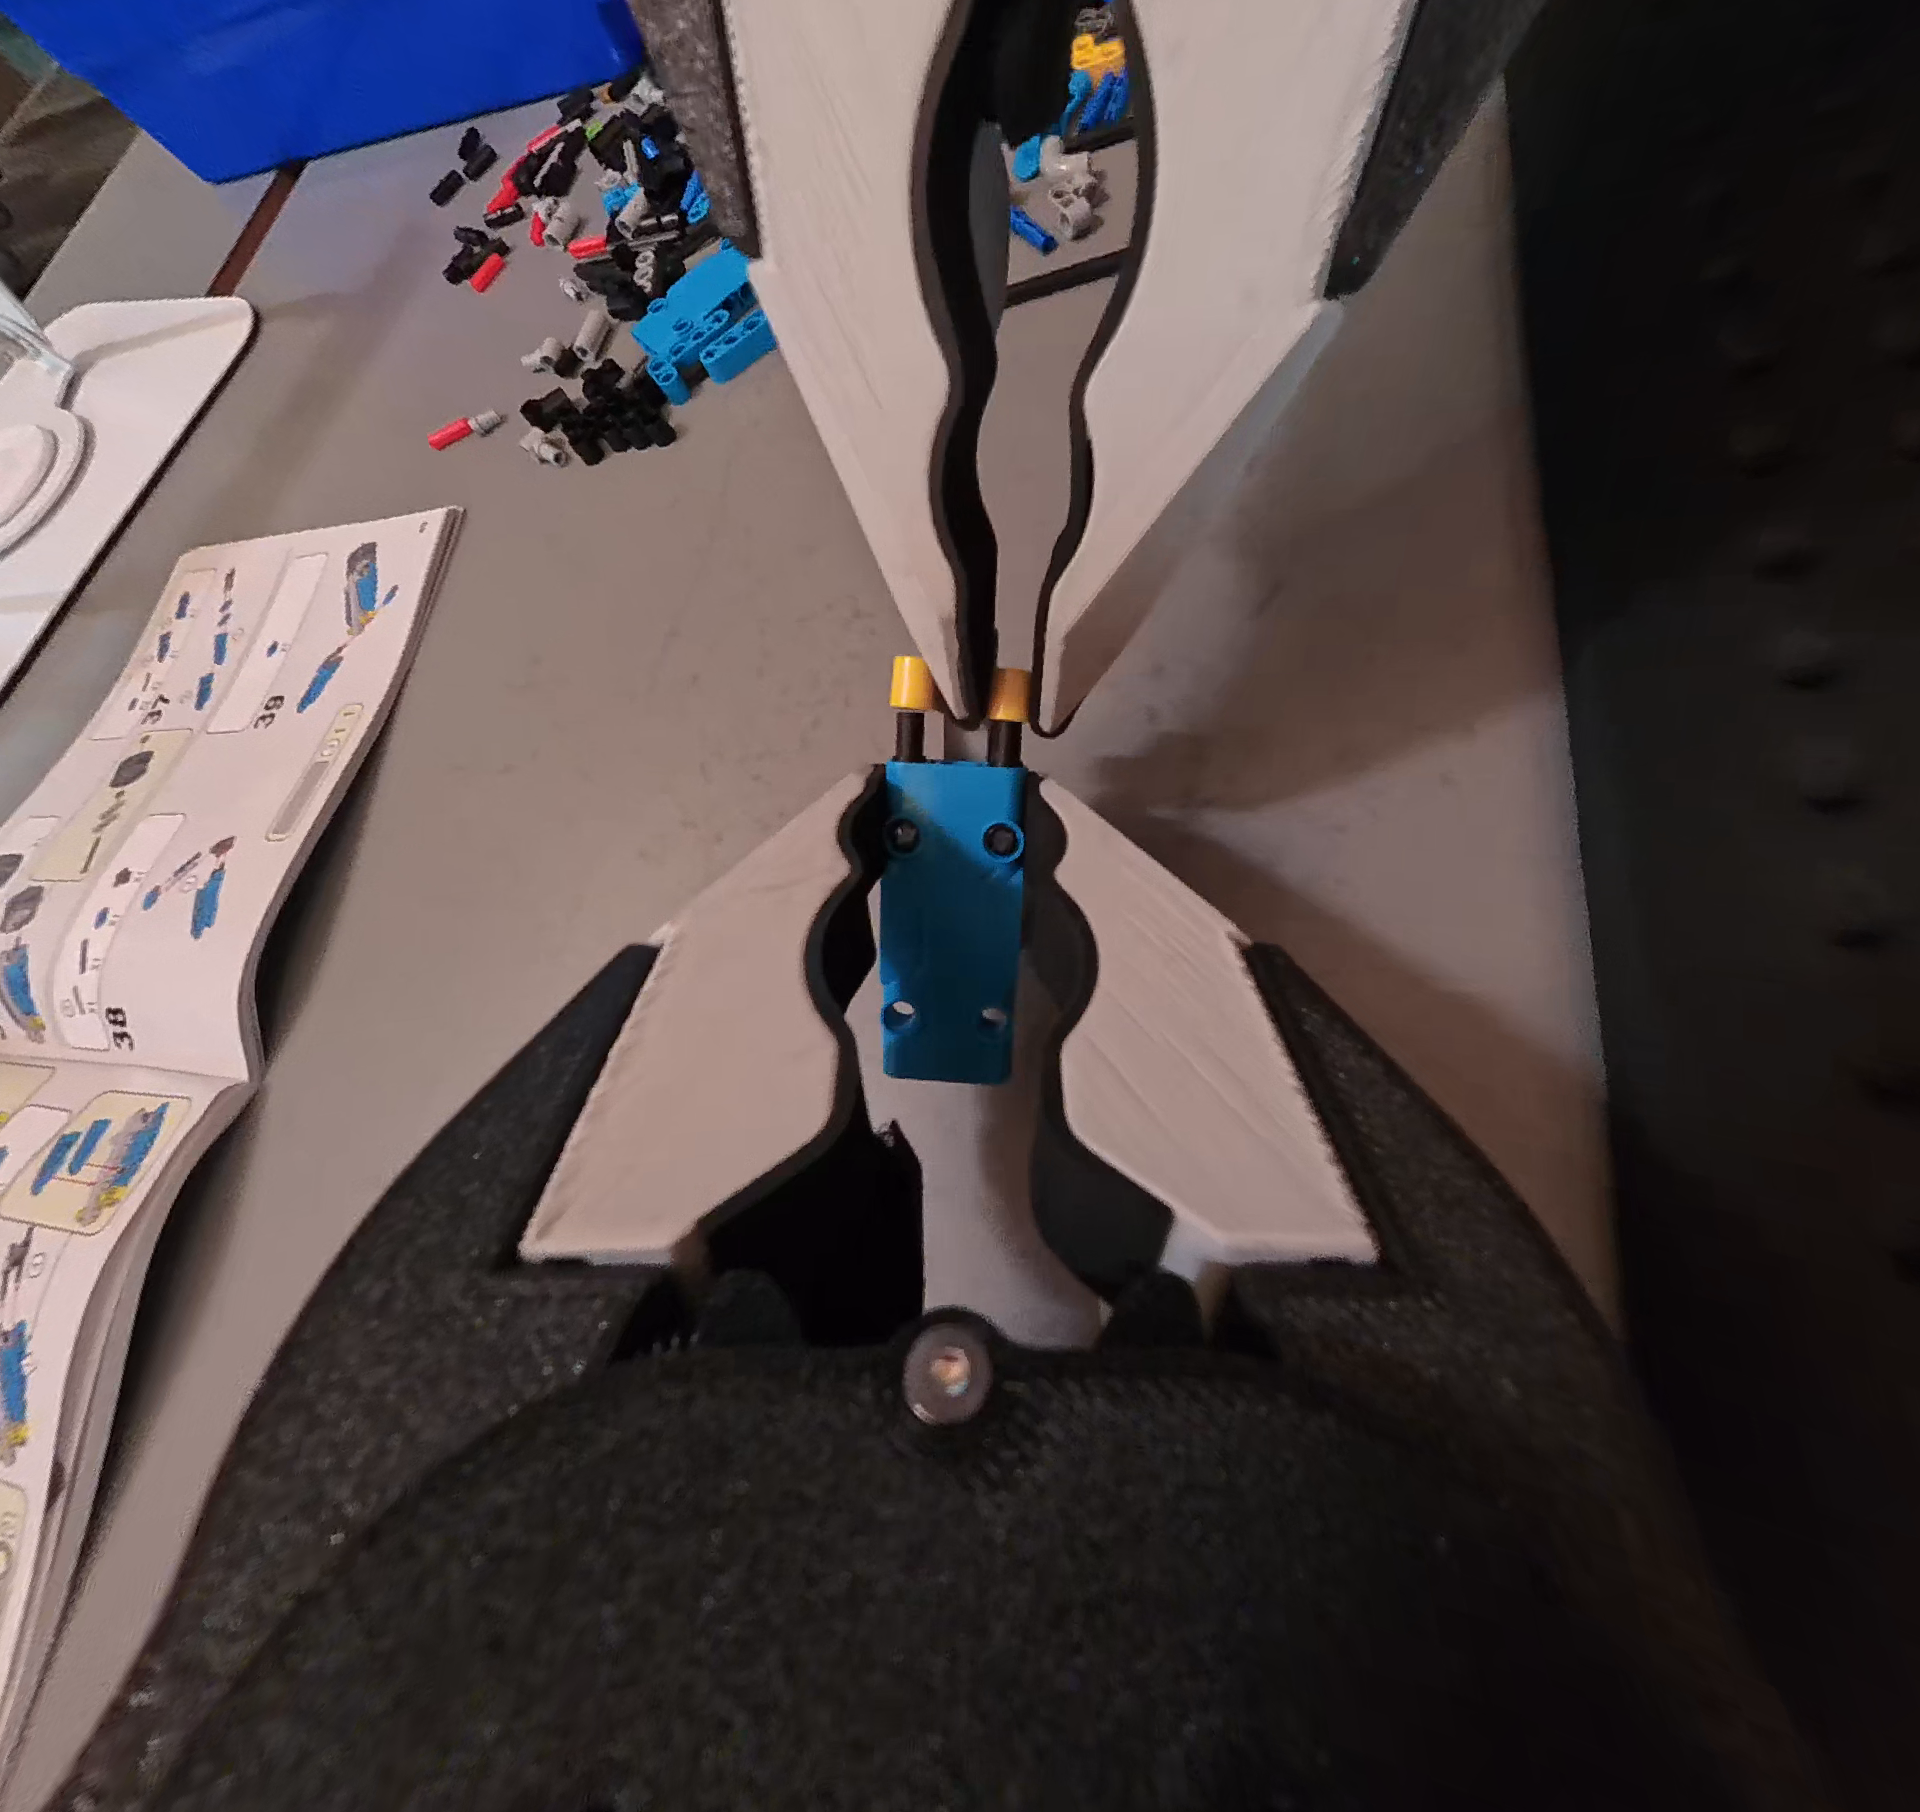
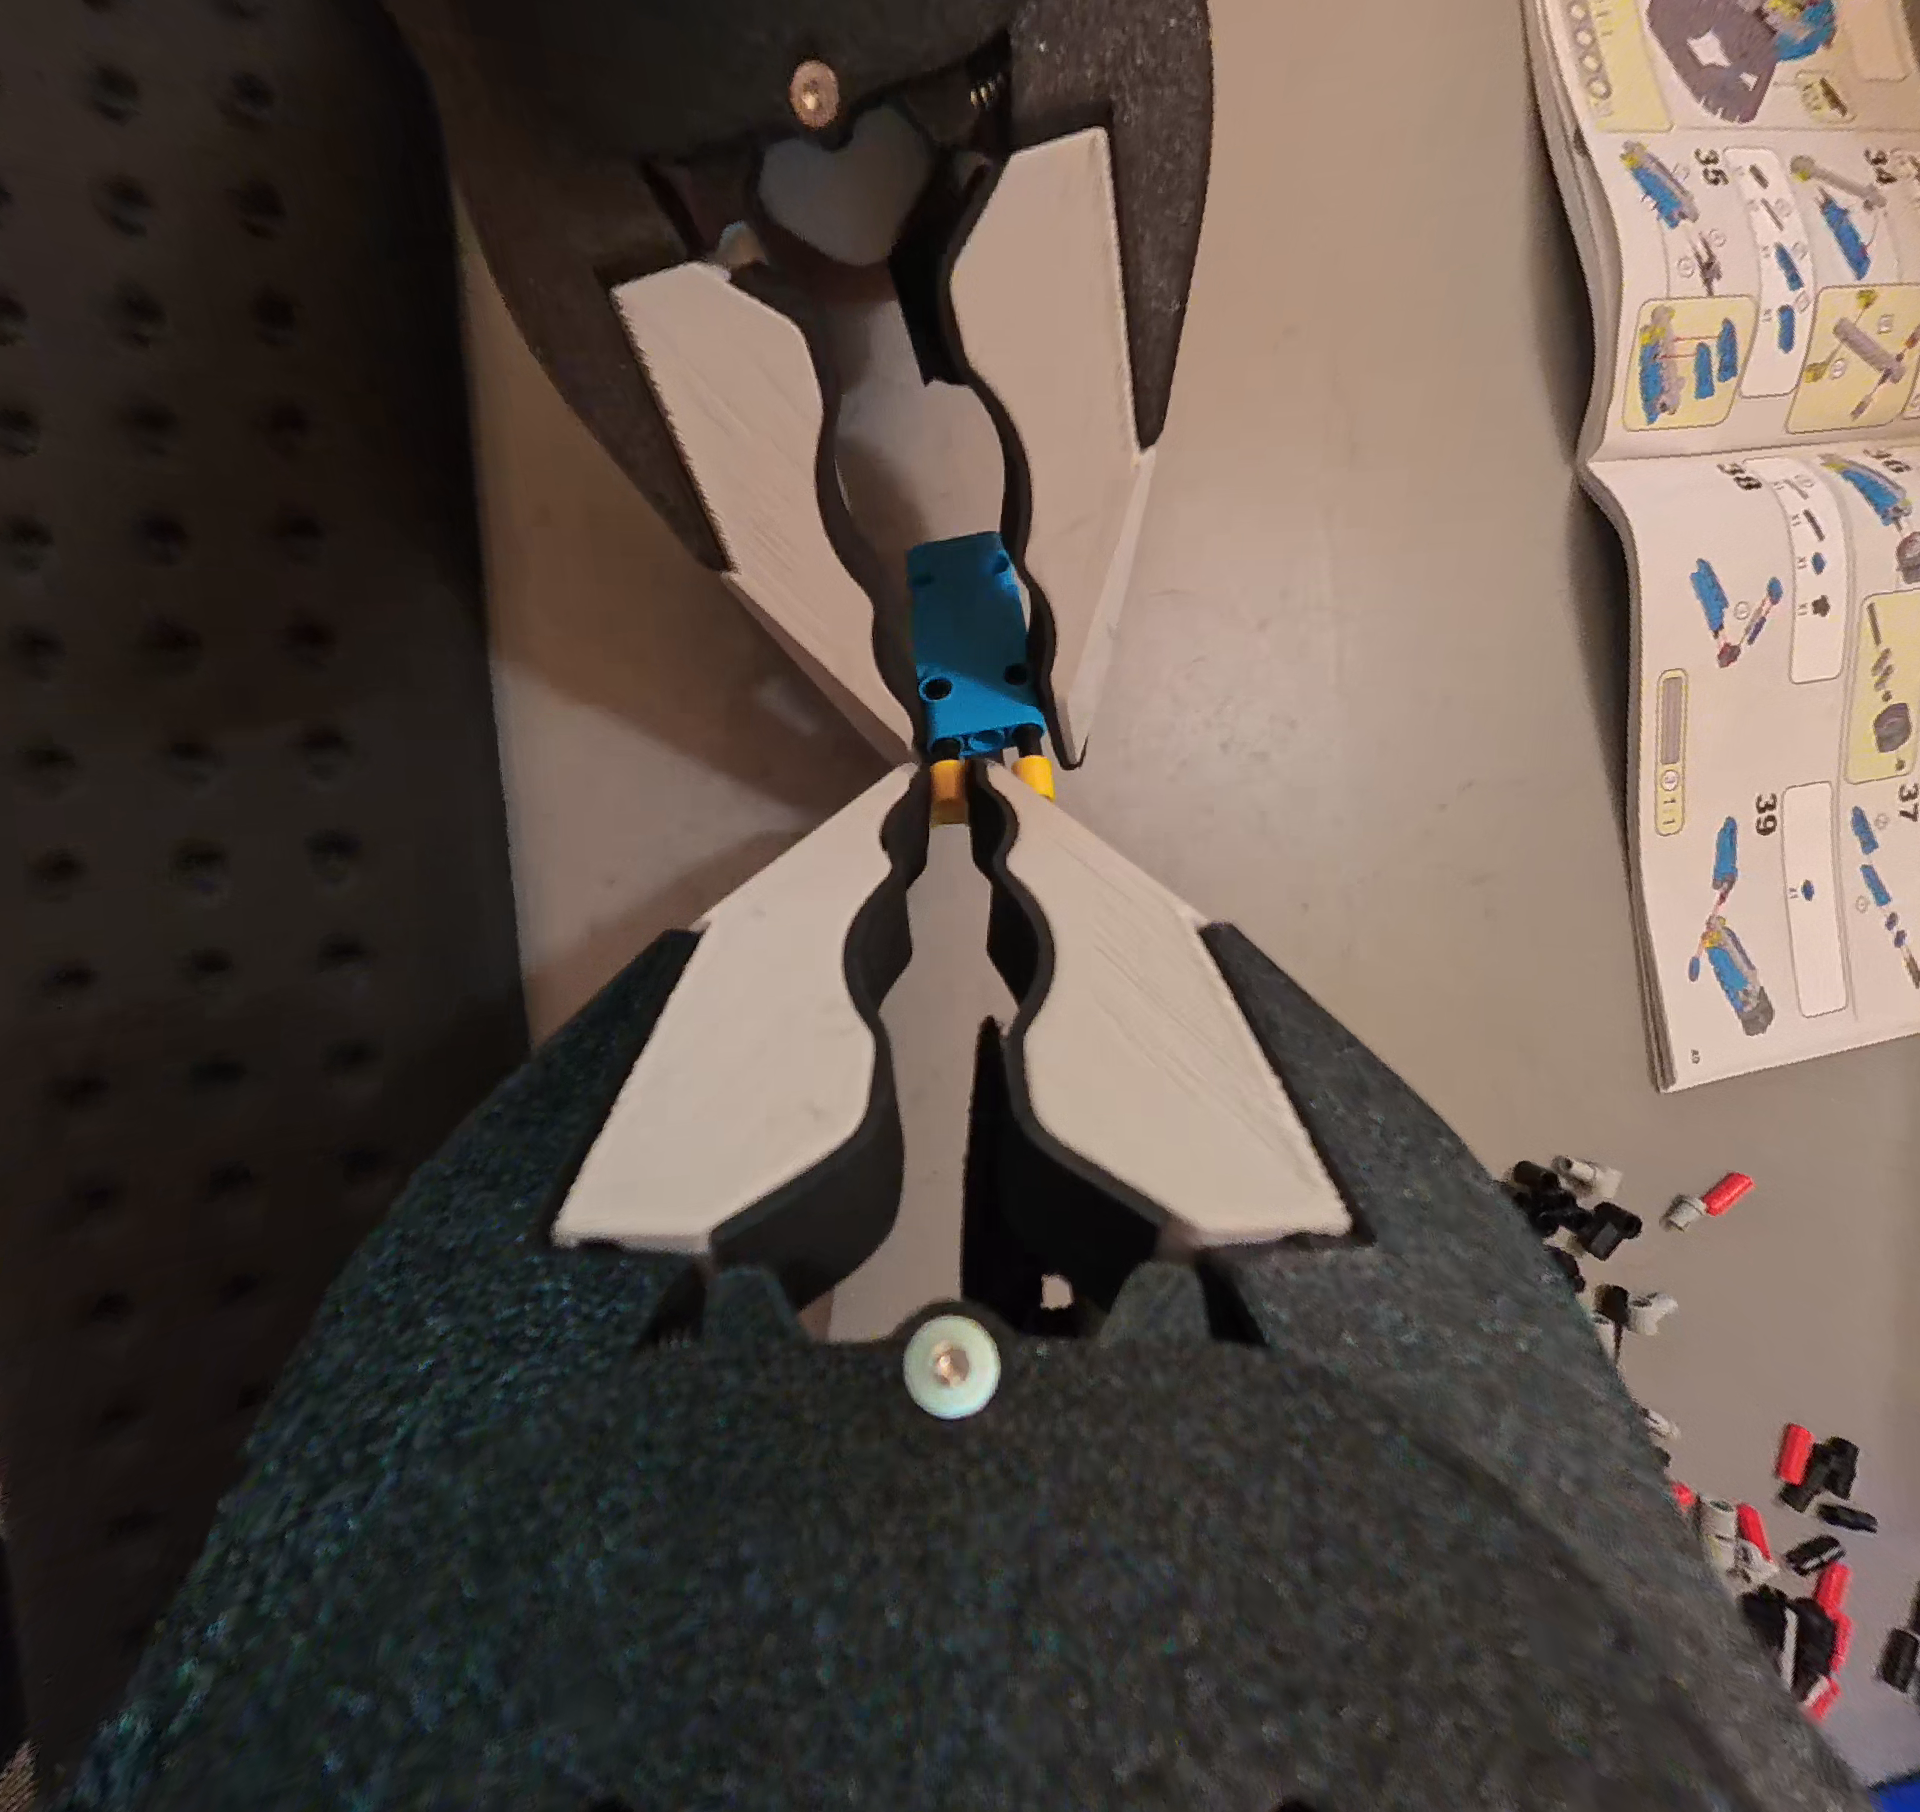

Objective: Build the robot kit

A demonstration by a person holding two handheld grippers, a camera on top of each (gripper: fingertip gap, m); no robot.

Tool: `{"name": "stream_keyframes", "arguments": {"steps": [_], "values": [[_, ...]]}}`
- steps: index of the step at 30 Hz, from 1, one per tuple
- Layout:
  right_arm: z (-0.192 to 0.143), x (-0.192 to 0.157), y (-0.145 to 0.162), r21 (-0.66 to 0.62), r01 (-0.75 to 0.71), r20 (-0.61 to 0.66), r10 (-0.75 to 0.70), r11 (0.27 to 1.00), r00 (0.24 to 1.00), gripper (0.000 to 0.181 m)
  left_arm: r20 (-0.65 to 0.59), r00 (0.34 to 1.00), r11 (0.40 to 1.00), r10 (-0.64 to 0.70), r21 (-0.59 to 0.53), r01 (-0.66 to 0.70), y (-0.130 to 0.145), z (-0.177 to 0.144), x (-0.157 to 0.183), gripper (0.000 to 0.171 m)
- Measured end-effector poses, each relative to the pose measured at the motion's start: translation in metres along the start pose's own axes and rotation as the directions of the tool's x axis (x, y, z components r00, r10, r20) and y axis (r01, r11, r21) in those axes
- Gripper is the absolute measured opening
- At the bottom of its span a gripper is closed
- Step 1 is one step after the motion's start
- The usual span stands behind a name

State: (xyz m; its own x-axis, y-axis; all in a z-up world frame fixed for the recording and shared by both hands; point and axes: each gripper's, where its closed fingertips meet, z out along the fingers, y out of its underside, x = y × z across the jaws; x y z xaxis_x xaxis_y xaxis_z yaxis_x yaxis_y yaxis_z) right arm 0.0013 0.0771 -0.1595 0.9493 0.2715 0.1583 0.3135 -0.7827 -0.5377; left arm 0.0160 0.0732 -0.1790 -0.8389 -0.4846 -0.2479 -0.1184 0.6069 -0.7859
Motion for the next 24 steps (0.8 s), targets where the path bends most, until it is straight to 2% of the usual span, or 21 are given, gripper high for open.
{"name": "stream_keyframes", "arguments": {"steps": [8, 12, 15, 18, 20, 23, 24], "values": [[-0.001, 0.004, -0.002, 0.134, -0.141, 0.093, 0.129, 0.981, 0.987, 0.007, -0.060, 0.990, 0.990, -0.127, 0.048, 0.130, -0.003, -0.001, 0.000, 0.022], [0.003, -0.004, 0.004, 0.088, -0.106, 0.110, 0.097, 0.990, 0.989, 0.006, -0.052, 0.996, 0.997, -0.072, 0.023, 0.073, -0.002, 0.002, 0.006, 0.022], [-0.003, -0.003, 0.000, 0.122, -0.098, 0.124, 0.083, 0.988, 0.989, 0.006, -0.052, 0.996, 0.995, -0.078, 0.060, 0.082, -0.008, -0.001, 0.006, 0.022], [-0.001, -0.005, 0.002, 0.111, -0.087, 0.137, 0.071, 0.990, 0.988, 0.006, -0.053, 0.996, 0.996, -0.073, 0.043, 0.075, -0.006, 0.002, 0.007, 0.022], [-0.002, -0.003, -0.001, 0.146, -0.103, 0.144, 0.081, 0.984, 0.986, 0.006, -0.057, 0.993, 0.993, -0.099, 0.065, 0.103, -0.009, 0.000, 0.005, 0.022], [-0.004, -0.005, -0.021, 0.267, -0.117, 0.150, 0.079, 0.957, 0.986, 0.000, -0.150, 0.976, 0.970, -0.160, 0.162, 0.184, -0.031, -0.003, 0.015, 0.020], [0.002, -0.002, -0.015, 0.214, -0.075, 0.105, 0.053, 0.974, 0.993, 0.000, -0.112, 0.984, 0.980, -0.140, 0.123, 0.154, -0.025, 0.001, 0.013, 0.024]]}}
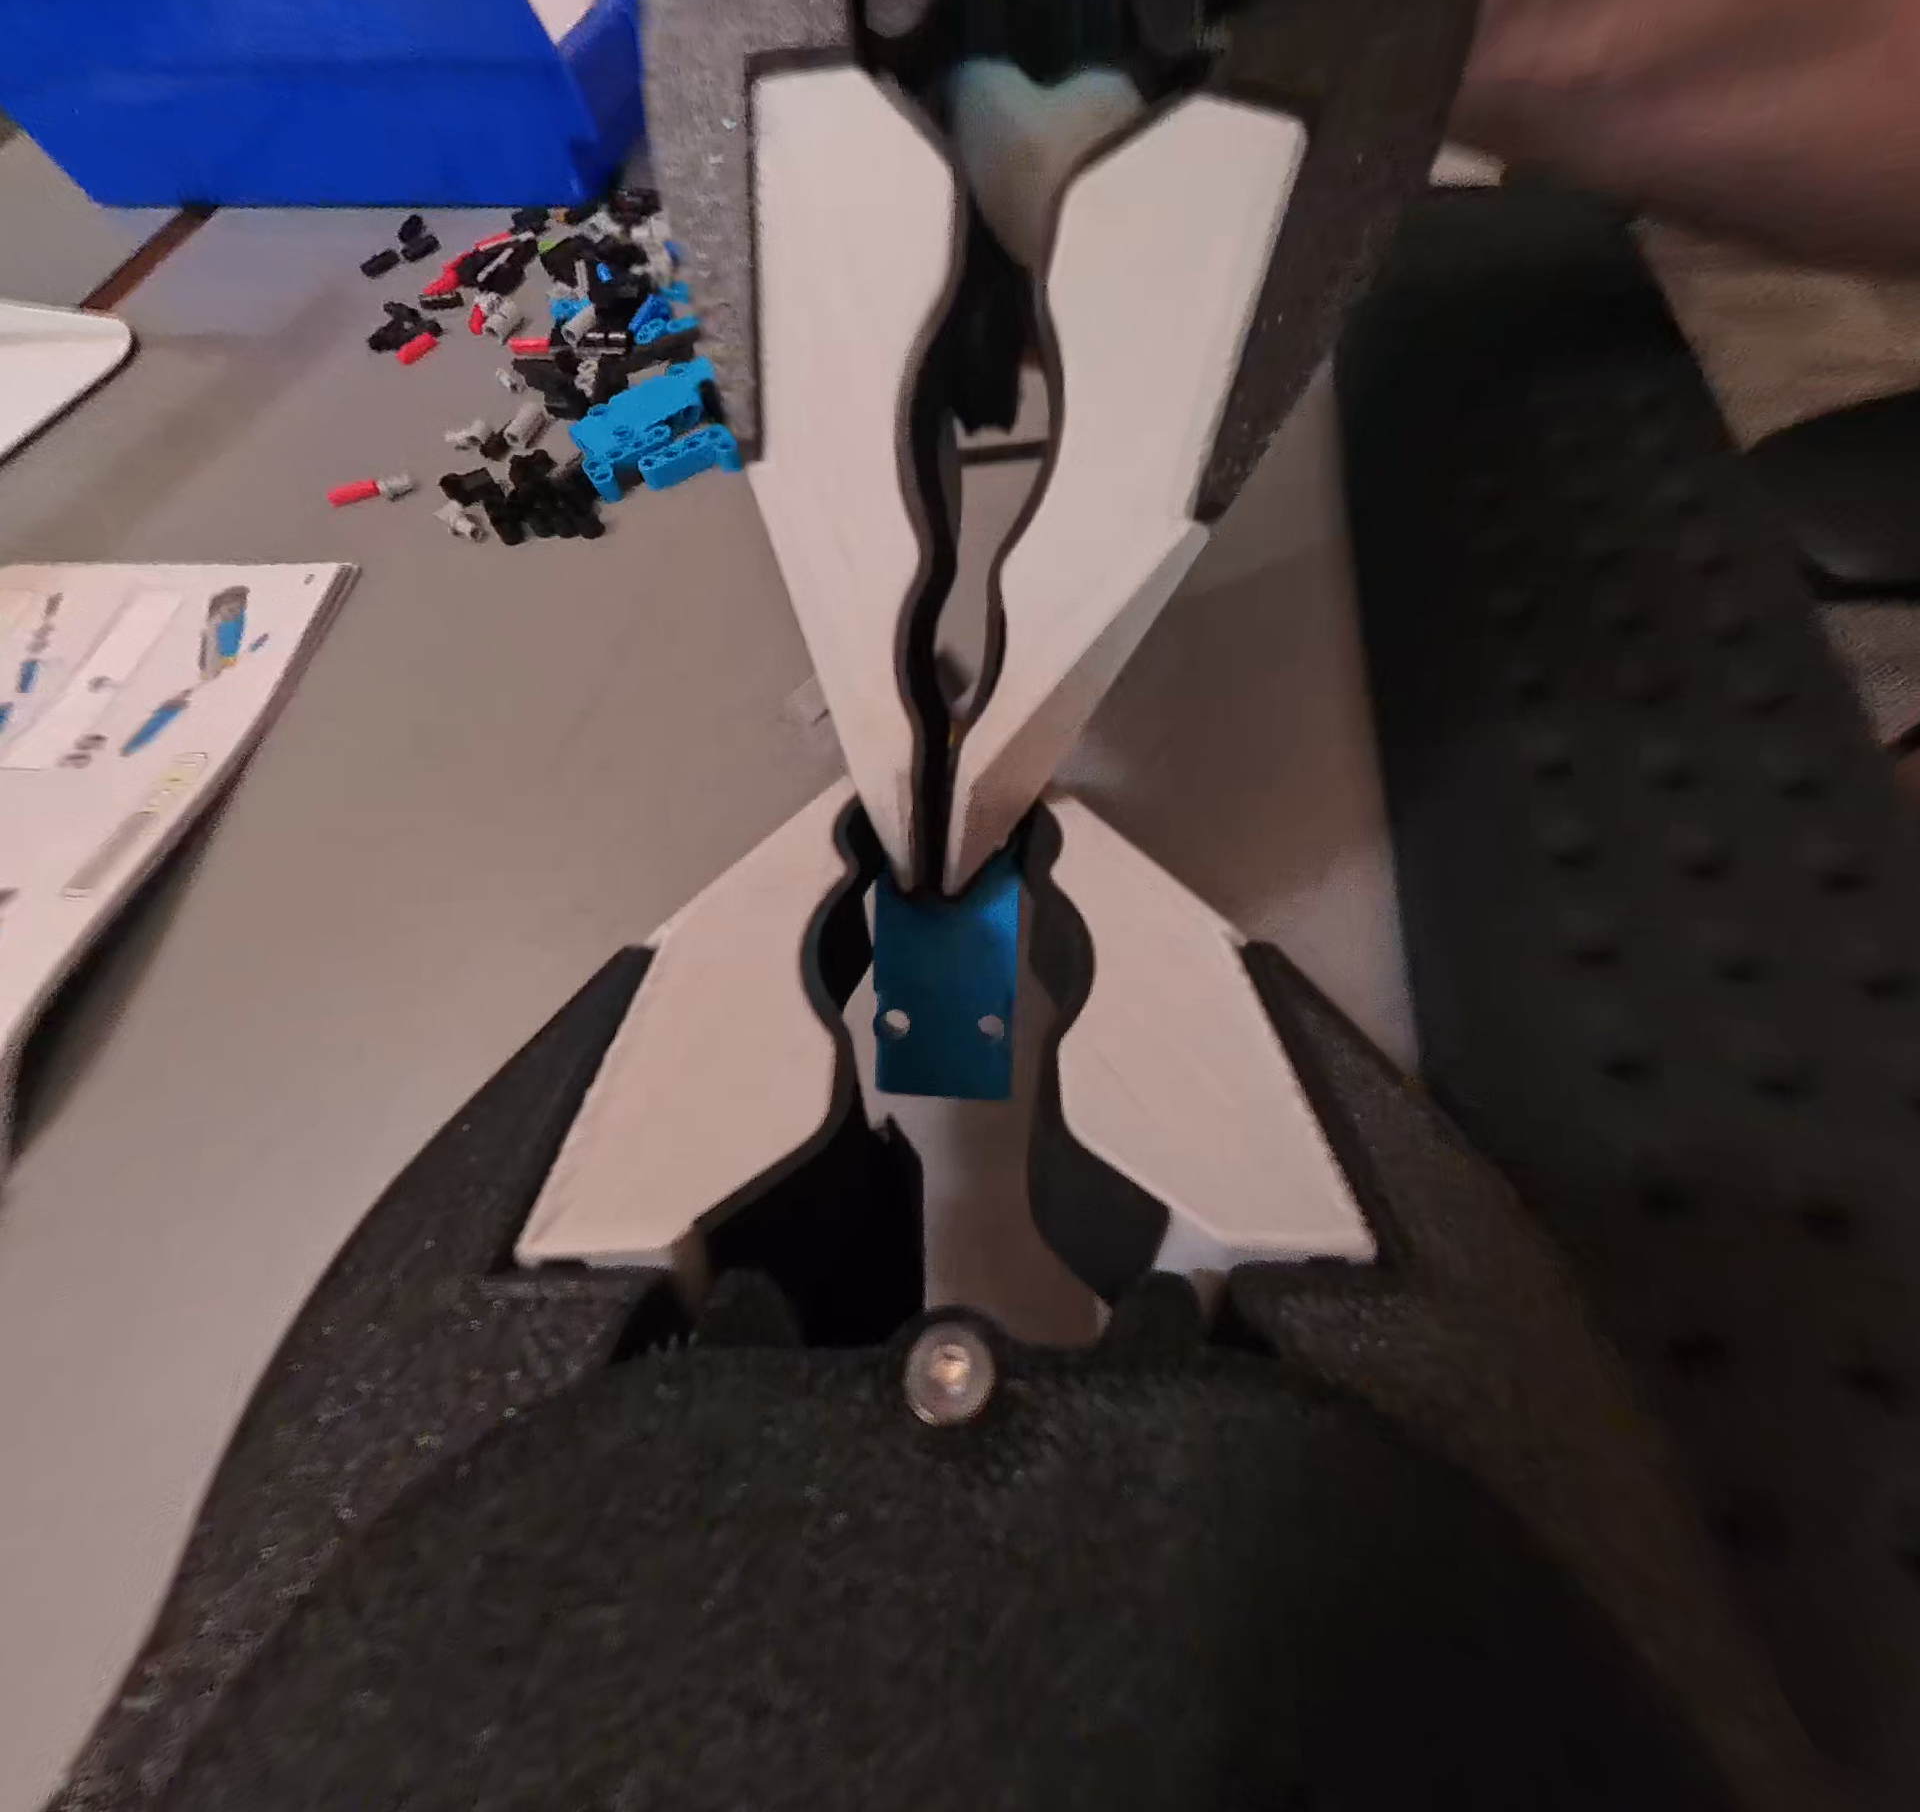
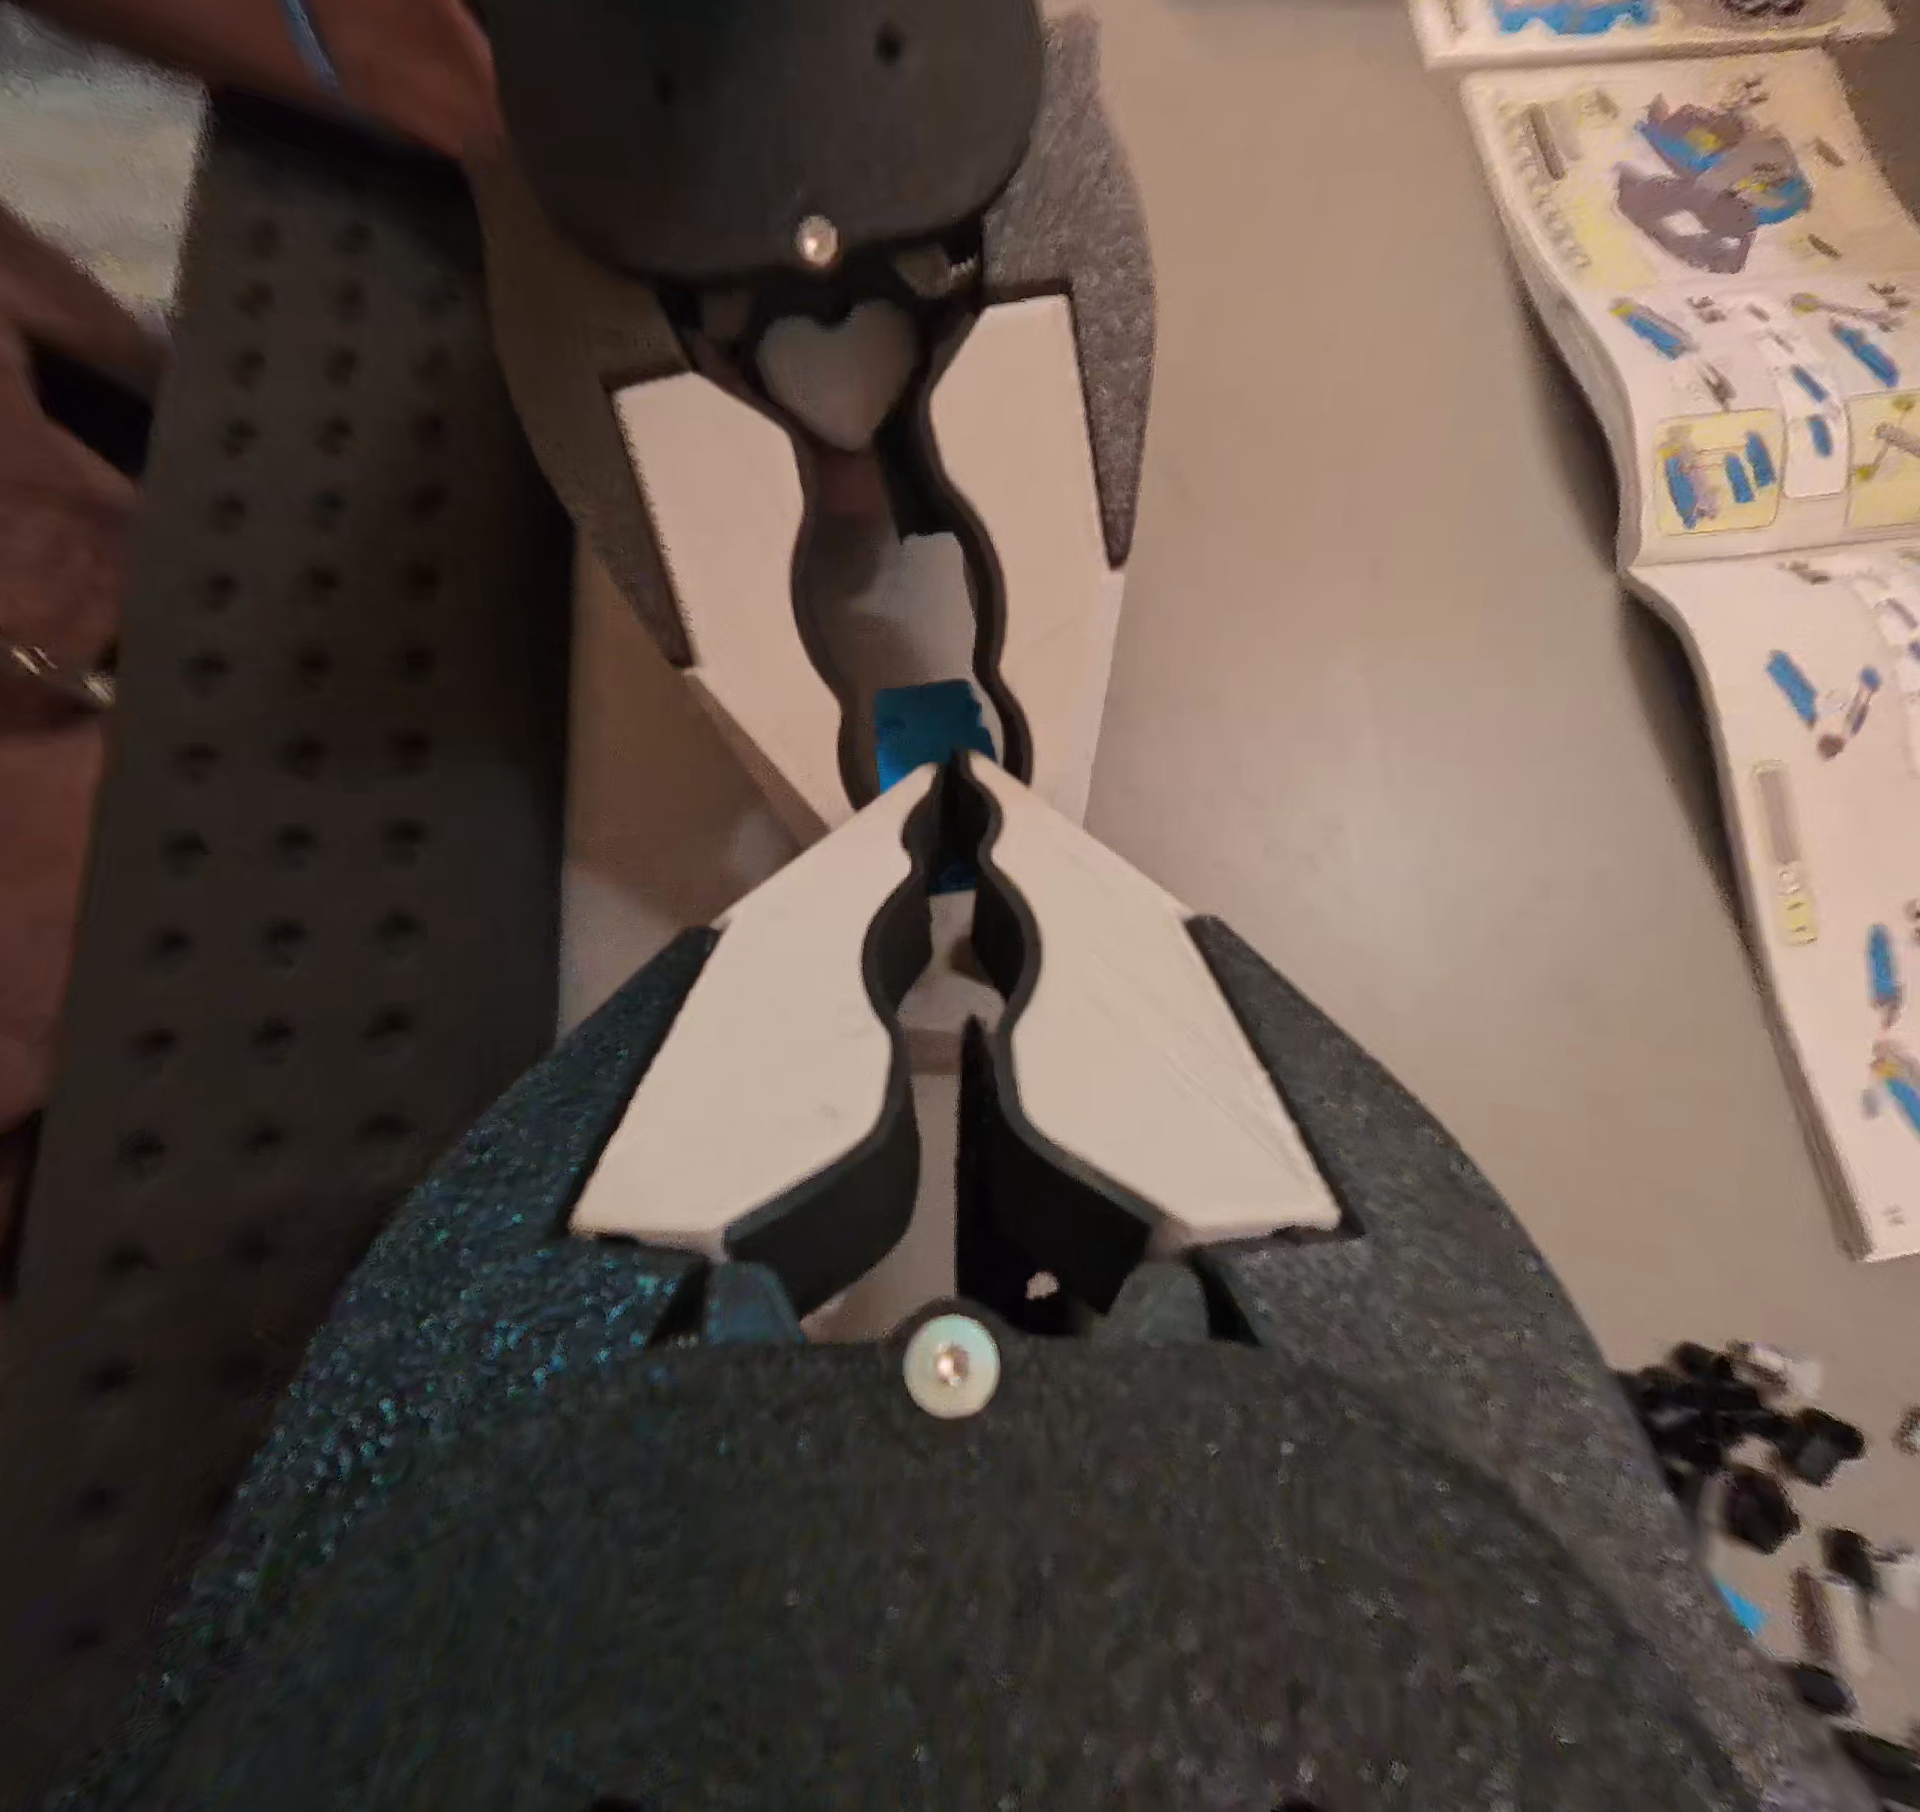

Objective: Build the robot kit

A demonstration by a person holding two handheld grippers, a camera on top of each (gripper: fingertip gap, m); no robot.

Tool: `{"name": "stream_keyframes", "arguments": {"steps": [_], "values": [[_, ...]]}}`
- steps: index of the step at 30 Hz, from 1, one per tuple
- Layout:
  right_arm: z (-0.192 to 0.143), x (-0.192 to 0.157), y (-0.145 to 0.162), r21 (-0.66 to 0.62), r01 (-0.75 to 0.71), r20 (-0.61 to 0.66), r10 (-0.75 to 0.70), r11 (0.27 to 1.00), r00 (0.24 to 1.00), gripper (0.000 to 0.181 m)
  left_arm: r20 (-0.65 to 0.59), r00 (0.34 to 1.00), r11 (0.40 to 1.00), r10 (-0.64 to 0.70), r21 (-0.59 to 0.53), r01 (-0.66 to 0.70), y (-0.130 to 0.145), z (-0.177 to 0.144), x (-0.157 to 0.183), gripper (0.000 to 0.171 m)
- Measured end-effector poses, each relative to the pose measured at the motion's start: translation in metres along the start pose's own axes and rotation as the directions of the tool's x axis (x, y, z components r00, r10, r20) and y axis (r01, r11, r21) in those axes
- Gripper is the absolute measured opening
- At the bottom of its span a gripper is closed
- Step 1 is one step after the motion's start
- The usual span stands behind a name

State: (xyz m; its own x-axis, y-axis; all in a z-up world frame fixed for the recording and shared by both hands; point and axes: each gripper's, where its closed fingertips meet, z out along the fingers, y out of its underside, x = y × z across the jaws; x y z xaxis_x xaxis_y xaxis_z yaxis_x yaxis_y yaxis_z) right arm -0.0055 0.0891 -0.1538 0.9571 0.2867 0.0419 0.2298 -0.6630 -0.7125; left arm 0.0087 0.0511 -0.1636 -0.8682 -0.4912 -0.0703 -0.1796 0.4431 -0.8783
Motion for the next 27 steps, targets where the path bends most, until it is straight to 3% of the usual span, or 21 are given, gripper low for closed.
{"name": "stream_keyframes", "arguments": {"steps": [6, 8, 10, 13, 17, 23, 27], "values": [[-0.026, 0.016, -0.016, 0.094, -0.045, -0.068, 0.051, 0.995, 0.996, 0.000, 0.027, 0.999, 0.999, -0.024, 0.034, 0.023, -0.001, -0.011, -0.013, 0.024], [-0.048, 0.036, -0.013, 0.159, -0.069, -0.149, 0.093, 0.985, 0.984, 0.000, 0.035, 0.999, 1.000, -0.013, -0.010, 0.013, 0.008, -0.010, -0.014, 0.024], [-0.061, 0.040, 0.000, 0.178, -0.146, -0.109, 0.168, 0.973, 0.980, 0.003, 0.033, 0.999, 1.000, -0.009, -0.019, 0.009, 0.009, -0.011, -0.014, 0.024], [-0.053, 0.026, 0.043, 0.048, -0.200, -0.036, 0.202, 0.979, 0.979, 0.018, 0.044, 0.999, 0.998, 0.012, -0.061, -0.009, 0.015, -0.009, -0.016, 0.024], [-0.026, 0.013, 0.074, -0.030, -0.132, -0.016, 0.131, 0.991, 0.991, 0.019, 0.032, 0.999, 0.987, 0.031, -0.156, -0.026, 0.032, -0.003, -0.014, 0.025], [-0.015, 0.024, 0.065, -0.107, 0.033, -0.131, -0.047, 0.994, 0.990, 0.025, 0.012, 1.000, 0.972, 0.004, -0.237, -0.001, 0.047, 0.001, -0.013, 0.024], [-0.013, 0.029, 0.072, -0.226, 0.090, -0.077, -0.110, 0.970, 0.991, 0.027, -0.032, 0.996, 0.967, -0.083, -0.245, 0.073, 0.048, 0.002, -0.013, 0.024]]}}
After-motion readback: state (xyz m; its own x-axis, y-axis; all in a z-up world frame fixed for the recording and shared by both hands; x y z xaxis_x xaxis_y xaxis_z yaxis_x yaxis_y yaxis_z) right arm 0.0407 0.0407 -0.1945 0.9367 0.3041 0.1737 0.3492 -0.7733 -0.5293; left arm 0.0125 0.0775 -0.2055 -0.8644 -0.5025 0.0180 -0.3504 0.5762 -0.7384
